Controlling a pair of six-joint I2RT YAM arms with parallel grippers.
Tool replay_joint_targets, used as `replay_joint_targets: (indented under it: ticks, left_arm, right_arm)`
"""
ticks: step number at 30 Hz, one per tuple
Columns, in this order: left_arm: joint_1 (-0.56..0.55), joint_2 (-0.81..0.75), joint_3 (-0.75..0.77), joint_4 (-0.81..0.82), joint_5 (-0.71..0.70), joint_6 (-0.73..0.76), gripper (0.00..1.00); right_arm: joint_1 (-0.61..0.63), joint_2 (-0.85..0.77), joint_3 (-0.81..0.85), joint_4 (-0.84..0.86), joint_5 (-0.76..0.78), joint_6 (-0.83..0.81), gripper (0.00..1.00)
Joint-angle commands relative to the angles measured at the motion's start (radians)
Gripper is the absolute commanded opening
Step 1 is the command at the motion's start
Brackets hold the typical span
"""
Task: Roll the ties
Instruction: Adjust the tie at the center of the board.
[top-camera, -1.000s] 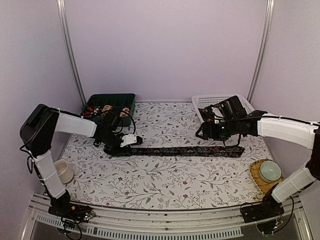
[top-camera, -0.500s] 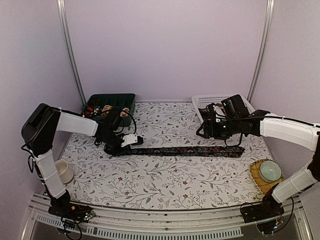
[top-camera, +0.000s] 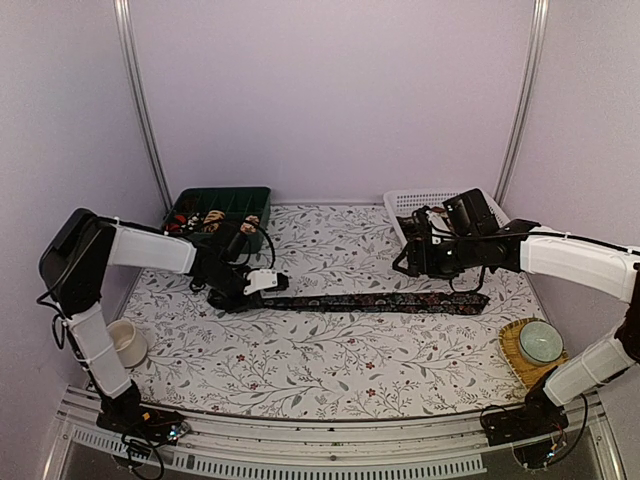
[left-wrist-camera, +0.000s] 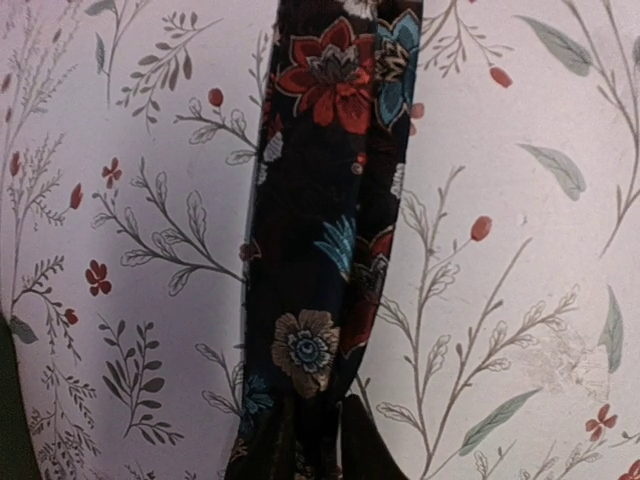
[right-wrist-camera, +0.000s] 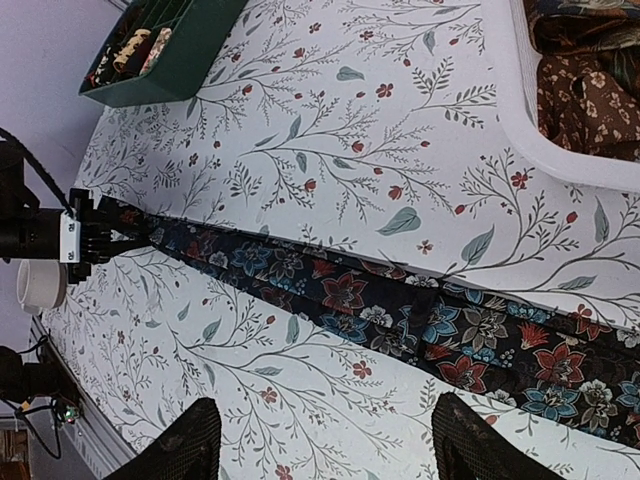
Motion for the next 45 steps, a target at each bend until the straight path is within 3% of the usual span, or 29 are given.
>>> replay_joint_targets:
  ticks: [1, 3, 9, 13, 18, 22, 27, 34, 45]
  left_arm:
    - [-0.034, -0.052, -0.017, -0.050, -0.041, -0.033, 0.25]
    - [-0.040, -0.066, -0.020, -0.065, -0.048, -0.053, 0.39]
    - [-0.062, -0.153, -0.024, -0.086, -0.053, -0.145, 0.59]
    - [-0.042, -0.208, 0.004, -0.019, -0.177, -0.338, 0.73]
    - [0.099, -0.225, 0.046, -0.013, -0.170, -0.711, 0.74]
    - [0.143, -0.274, -0.072, 0.097, -0.215, -0.972, 0.74]
    - [0.182, -0.322, -0.213, 0.234, -0.276, -1.179, 0.74]
    - [0.279, -0.344, -0.357, 0.372, -0.223, -1.284, 0.74]
    - [0.353, -0.327, -0.481, 0.570, -0.083, -1.348, 0.66]
  right_arm:
    - [-0.004, -0.047, 0.009, 0.022, -0.022, -0.003, 0.72]
    - [-0.004, -0.037, 0.020, 0.028, -0.029, 0.000, 0.73]
    - [-0.004, 0.023, 0.072, 0.051, -0.060, 0.008, 0.73]
    - [-0.004, 0.096, 0.107, 0.120, -0.115, 0.027, 0.72]
    - [0.030, 0.241, 0.171, 0.211, -0.191, 0.062, 0.70]
    - [0.069, 0.379, 0.231, 0.289, -0.266, 0.102, 0.68]
    - [0.120, 0.581, 0.386, 0.325, -0.340, 0.150, 0.67]
    - [0.159, 0.784, 0.506, 0.341, -0.403, 0.209, 0.66]
    - [0.158, 0.847, 0.468, 0.310, -0.387, 0.248, 0.65]
